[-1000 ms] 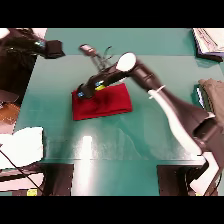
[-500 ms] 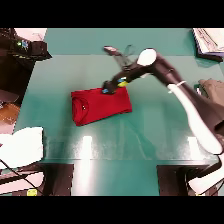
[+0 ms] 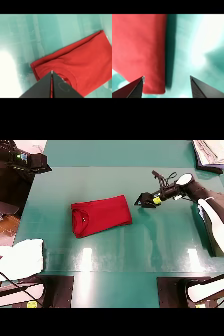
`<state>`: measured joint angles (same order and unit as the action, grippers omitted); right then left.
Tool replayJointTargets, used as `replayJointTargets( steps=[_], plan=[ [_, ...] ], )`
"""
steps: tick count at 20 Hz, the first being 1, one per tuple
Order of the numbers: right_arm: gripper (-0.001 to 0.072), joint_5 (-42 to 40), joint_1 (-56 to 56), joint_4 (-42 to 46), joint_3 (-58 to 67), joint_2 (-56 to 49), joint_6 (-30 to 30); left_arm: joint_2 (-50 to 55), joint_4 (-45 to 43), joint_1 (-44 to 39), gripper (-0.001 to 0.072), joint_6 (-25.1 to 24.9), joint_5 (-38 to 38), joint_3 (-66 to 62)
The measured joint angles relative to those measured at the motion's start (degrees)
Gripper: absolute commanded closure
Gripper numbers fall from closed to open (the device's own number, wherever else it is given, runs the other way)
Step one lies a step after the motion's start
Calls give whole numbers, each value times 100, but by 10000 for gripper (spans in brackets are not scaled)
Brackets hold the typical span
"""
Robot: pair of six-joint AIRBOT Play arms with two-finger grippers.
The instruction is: Fold the shirts.
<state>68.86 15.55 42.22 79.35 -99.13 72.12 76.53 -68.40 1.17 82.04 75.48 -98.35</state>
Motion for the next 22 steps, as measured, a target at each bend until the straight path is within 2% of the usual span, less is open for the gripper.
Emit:
replayJointTargets(
  steps=[6,9,10,11,12,13,18,22],
  plan=[
    [62,-66,341,-997,-83,-673,-85,0,0,-2,682,0,-4,2],
    [66,-11,699,-1167,271,-1014,-144,0,0,-2,682,0,-7,2],
    [130,-7,820,-1172,433,-1119,-160,0,2,-2,682,0,-4,2],
    [277,-4,935,-1163,601,-1226,-168,0,0,-2,682,0,-4,2],
    [470,-13,1049,-1117,782,-1335,-173,0,2,-2,682,0,-4,2],
    [704,-31,1145,-1047,938,-1419,-177,0,2,-2,681,0,0,2],
    [699,175,1298,-1141,1475,-1526,-337,0,170,-2,682,2,81,2],
    [699,407,765,-990,1604,-977,-328,0,459,-33,682,2,118,22]
  ],
)
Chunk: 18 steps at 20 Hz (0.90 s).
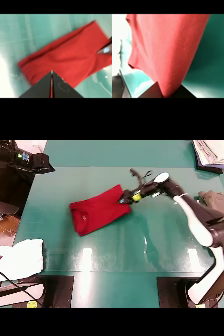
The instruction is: Fold the shirts.
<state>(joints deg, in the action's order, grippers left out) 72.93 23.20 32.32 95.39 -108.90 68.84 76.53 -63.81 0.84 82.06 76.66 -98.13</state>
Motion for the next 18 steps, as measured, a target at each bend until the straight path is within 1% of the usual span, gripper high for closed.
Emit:
replayJointTargets(
  steps=[4,9,13,18],
  plan=[
    [699,92,-1086,800,33,953,313,0,142,-282,681,0,-118,136],
    [699,33,-2944,1781,46,1880,758,0,229,-861,681,0,-496,293],
    [699,-114,-4295,2079,48,2100,1029,0,247,-1331,681,0,-765,328],
    [699,-605,-5296,2116,50,2166,1185,26,262,-1753,682,0,-1051,337]
  ],
)
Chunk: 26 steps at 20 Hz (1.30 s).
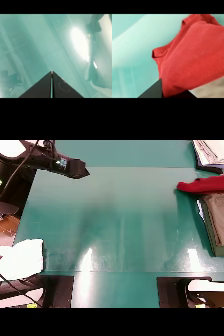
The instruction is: Fold the shirts.
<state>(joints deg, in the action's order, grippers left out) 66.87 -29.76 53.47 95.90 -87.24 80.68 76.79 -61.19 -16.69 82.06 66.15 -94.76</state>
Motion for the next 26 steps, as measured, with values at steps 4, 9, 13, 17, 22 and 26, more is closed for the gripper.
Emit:
replayJointTargets(
  steps=[4,9,13,17,22,26],
  plan=[
    [699,-247,-293,-289,181,13,-13,26,-13,-94,682,0,-87,0],
    [699,66,-422,-472,999,72,-131,33,-17,-129,682,0,-107,0],
    [699,435,-573,-199,1316,358,-140,33,-15,-142,682,-15,-105,0],
    [699,999,-651,566,1399,581,44,33,-22,-140,682,-125,-90,0],
    [693,1888,-675,1467,1423,662,385,33,-26,-140,682,-256,20,0],
    [121,2603,-675,2253,1429,675,581,33,-28,-140,682,-286,72,0]
  ],
)
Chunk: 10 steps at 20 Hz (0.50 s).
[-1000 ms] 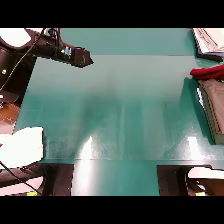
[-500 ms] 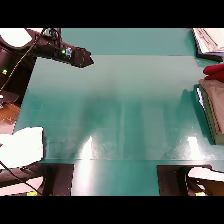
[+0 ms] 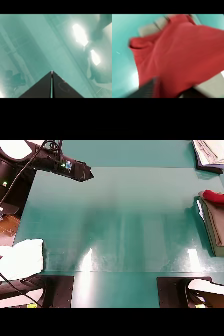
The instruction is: Fold the shirts.
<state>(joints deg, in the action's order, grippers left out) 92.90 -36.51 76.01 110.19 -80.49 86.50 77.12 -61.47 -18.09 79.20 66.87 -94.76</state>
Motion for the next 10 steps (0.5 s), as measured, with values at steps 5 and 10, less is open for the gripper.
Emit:
replayJointTargets(
  steps=[5,10],
  plan=[
    [122,428,-2,577,2,26,83,0,0,0,682,-15,50,0],
    [149,549,122,538,2,39,105,0,0,0,681,-15,94,0]
  ],
)
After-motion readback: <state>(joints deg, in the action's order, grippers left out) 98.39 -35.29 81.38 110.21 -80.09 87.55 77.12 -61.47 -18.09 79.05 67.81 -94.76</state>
